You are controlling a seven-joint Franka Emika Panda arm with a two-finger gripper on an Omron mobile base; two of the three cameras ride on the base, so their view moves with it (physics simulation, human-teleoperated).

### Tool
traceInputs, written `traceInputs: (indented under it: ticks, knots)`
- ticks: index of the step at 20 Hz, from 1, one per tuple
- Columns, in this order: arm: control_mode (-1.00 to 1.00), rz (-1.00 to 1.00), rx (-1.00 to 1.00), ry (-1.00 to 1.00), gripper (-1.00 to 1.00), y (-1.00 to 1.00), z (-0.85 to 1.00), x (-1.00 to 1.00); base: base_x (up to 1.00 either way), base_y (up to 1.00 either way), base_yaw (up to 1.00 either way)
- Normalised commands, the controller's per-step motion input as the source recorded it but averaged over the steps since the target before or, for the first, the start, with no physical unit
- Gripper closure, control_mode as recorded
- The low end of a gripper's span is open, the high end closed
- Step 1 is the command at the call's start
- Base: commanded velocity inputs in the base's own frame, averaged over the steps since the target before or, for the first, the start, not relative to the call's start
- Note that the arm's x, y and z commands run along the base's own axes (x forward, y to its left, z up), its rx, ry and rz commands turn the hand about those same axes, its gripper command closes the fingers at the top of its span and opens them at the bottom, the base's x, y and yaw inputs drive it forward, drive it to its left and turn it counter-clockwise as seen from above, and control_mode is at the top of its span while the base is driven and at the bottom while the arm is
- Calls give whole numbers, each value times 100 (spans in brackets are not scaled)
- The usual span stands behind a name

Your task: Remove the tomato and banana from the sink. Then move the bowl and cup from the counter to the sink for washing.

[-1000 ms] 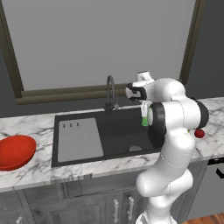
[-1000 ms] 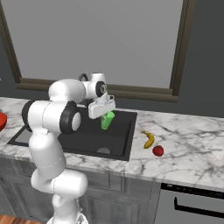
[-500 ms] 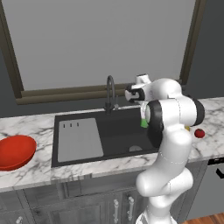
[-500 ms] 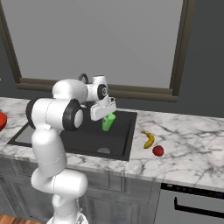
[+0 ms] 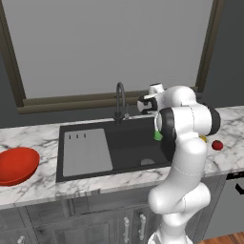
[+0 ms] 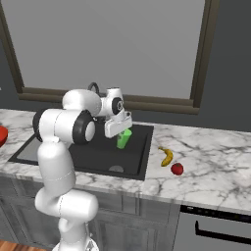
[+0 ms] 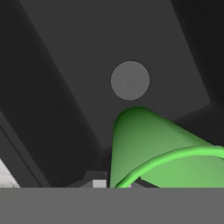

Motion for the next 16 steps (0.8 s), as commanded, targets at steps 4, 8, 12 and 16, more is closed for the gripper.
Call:
traceInputs:
  ticks: [4, 8, 12, 16]
  knots:
    - [-100, 2, 0, -6, 100, -12, -16, 1, 0, 0, 0]
    - [-100, 2, 0, -6, 100, -9, -19, 4, 0, 0, 0]
    - [-100, 3, 0, -5, 100, -7, -21, 3, 0, 0, 0]
    - [-100, 3, 0, -3, 100, -6, -22, 5, 0, 0, 0]
